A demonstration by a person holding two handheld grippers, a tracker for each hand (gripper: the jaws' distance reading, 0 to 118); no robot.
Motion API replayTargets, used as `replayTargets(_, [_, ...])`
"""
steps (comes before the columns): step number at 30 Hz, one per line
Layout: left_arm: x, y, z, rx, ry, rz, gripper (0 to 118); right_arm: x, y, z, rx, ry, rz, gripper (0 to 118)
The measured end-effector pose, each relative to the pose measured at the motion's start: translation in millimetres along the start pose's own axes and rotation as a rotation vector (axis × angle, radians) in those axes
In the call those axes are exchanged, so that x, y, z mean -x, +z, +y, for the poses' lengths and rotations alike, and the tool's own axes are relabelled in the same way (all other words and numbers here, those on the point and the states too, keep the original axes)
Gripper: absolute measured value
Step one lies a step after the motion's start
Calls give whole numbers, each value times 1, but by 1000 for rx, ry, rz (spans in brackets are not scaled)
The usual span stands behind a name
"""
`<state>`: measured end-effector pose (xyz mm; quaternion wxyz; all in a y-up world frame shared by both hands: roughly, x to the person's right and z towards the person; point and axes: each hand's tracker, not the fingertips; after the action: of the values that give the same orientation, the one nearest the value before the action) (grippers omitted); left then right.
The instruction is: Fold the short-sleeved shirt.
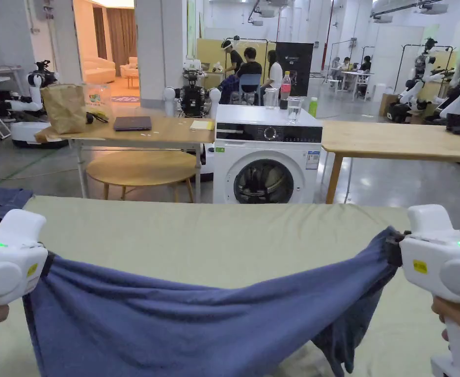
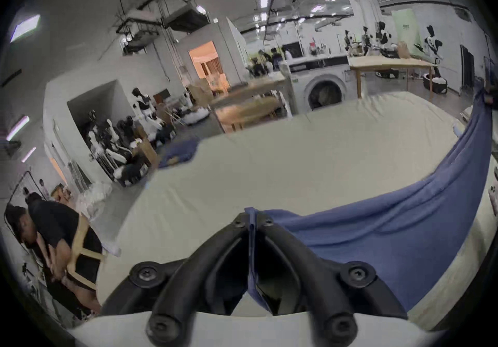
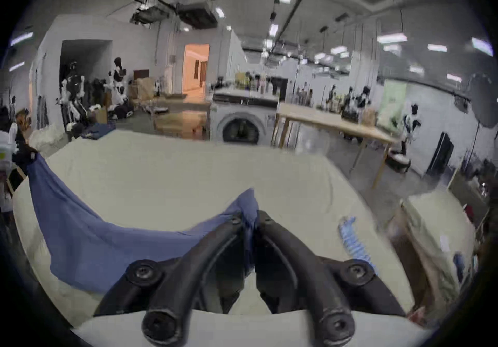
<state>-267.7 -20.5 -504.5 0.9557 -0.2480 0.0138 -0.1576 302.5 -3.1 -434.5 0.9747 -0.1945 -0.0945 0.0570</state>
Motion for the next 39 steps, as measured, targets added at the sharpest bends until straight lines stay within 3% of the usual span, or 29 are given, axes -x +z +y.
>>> replayTargets(10, [43,24,131,-230,133,67,0,-29,30,140,-259,-115,-151,3])
replayTargets(18, [41,16,192,-299,130,83,0,-33,20,185,-316,-94,-183,3])
replayTargets(22, [28,-18,177,-250,122,84,0,-28,-16,159,-259,-81,-187,3])
replayTargets(30, [-15,-82,90,-122,149,66,0,-16,-81,57,-114,-161,-203,3])
replayTargets(34, [-13,-55,63,-123,138,31,0,-27,-49,26,-111,-147,-183,3])
replayTargets(39, [-10,13,-5,-100,131,-84,0,-29,22,-41,-95,-66,-155,3])
